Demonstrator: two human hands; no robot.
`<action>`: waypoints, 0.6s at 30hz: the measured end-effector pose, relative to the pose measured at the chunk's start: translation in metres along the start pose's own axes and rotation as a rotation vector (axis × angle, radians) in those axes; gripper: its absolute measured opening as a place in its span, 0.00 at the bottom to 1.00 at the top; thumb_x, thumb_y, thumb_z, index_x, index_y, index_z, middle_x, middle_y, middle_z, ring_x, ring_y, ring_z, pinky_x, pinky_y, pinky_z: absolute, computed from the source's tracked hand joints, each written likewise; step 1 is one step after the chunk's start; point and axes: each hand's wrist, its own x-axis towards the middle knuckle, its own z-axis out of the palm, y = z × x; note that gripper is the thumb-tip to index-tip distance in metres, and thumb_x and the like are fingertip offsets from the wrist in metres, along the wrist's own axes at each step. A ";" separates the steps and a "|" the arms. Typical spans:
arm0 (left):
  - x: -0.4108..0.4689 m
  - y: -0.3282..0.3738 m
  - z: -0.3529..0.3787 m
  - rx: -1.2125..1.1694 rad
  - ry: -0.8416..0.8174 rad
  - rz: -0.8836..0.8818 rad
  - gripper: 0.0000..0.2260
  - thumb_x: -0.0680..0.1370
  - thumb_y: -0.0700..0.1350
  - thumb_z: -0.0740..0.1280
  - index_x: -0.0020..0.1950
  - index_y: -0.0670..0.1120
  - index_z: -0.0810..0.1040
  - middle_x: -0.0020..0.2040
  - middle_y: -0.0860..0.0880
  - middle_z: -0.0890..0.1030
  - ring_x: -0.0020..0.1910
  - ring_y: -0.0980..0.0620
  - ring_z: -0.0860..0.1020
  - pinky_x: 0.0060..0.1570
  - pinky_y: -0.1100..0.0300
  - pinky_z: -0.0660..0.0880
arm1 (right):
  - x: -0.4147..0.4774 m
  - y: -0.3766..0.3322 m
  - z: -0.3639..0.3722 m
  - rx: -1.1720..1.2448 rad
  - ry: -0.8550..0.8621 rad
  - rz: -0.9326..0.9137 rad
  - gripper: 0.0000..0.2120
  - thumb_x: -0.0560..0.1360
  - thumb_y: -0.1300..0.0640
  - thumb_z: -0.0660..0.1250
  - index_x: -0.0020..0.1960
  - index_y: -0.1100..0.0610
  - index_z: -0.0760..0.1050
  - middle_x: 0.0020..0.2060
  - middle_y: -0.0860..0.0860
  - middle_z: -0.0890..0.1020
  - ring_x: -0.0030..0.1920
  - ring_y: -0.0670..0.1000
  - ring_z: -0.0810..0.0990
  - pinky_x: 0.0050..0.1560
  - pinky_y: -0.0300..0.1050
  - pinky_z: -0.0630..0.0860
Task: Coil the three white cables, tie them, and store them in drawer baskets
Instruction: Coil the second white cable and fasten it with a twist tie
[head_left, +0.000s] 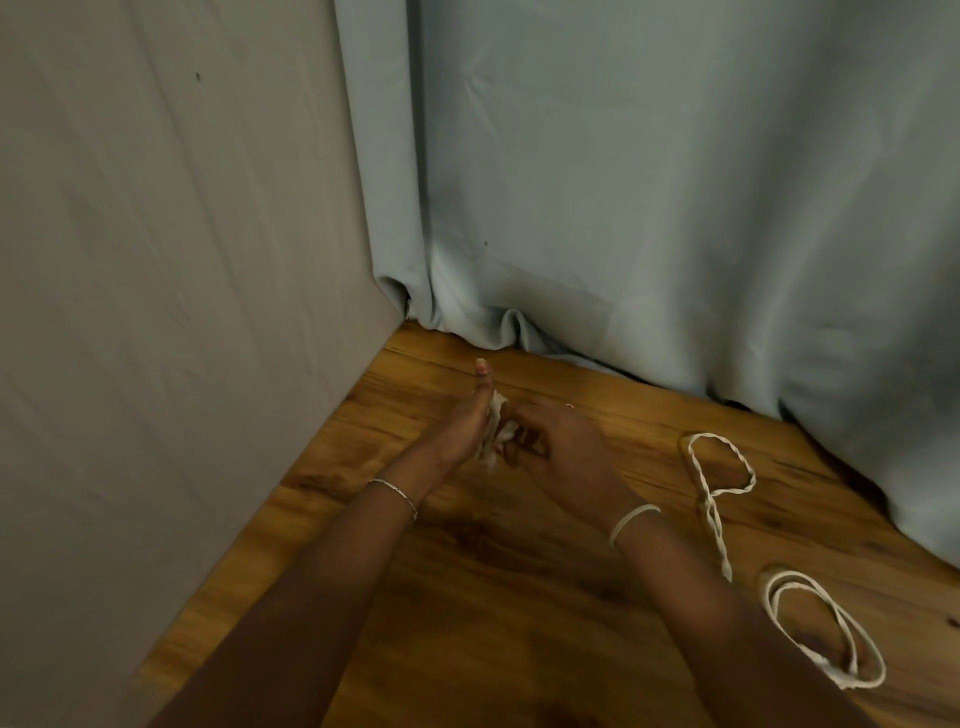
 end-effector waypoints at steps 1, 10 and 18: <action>-0.001 0.001 0.002 -0.006 -0.039 -0.008 0.41 0.68 0.74 0.37 0.43 0.43 0.75 0.41 0.36 0.78 0.42 0.42 0.78 0.47 0.53 0.75 | 0.001 0.002 0.000 0.022 0.008 0.013 0.05 0.71 0.58 0.71 0.47 0.53 0.79 0.43 0.47 0.79 0.43 0.48 0.76 0.40 0.41 0.69; -0.008 0.011 0.006 -0.108 -0.305 -0.077 0.42 0.72 0.70 0.31 0.34 0.45 0.76 0.25 0.48 0.71 0.25 0.52 0.72 0.30 0.63 0.70 | -0.004 0.015 -0.001 0.353 -0.010 0.144 0.17 0.71 0.61 0.73 0.58 0.58 0.76 0.55 0.52 0.75 0.57 0.48 0.75 0.58 0.37 0.72; -0.013 0.009 0.002 -0.276 -0.496 -0.147 0.40 0.70 0.73 0.35 0.36 0.52 0.81 0.26 0.50 0.63 0.23 0.56 0.60 0.23 0.65 0.56 | -0.005 0.011 -0.003 0.685 -0.145 0.264 0.16 0.71 0.66 0.72 0.55 0.62 0.71 0.48 0.56 0.79 0.47 0.45 0.79 0.49 0.38 0.76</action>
